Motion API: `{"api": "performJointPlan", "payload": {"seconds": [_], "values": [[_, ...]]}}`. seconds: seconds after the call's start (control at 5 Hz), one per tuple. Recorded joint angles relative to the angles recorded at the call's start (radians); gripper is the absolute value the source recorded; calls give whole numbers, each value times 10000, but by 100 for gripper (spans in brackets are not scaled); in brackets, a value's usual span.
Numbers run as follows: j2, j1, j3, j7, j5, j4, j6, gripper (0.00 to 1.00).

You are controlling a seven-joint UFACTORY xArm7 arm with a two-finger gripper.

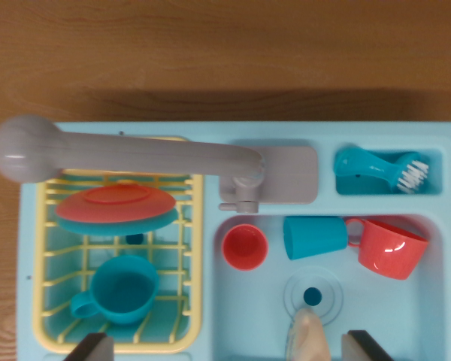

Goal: Pick detergent from the sink

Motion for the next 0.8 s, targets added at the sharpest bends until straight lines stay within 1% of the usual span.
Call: {"api": "performJointPlan", "payload": {"seconds": [0.2, 0.4, 0.6, 0.8], "values": [[27, -30, -41, -15, -40, -323, -296, 0], [27, -30, -41, -15, -40, -323, -296, 0], [58, -64, -86, -33, -84, -684, -626, 0], [58, -64, -86, -33, -84, -684, -626, 0]]}}
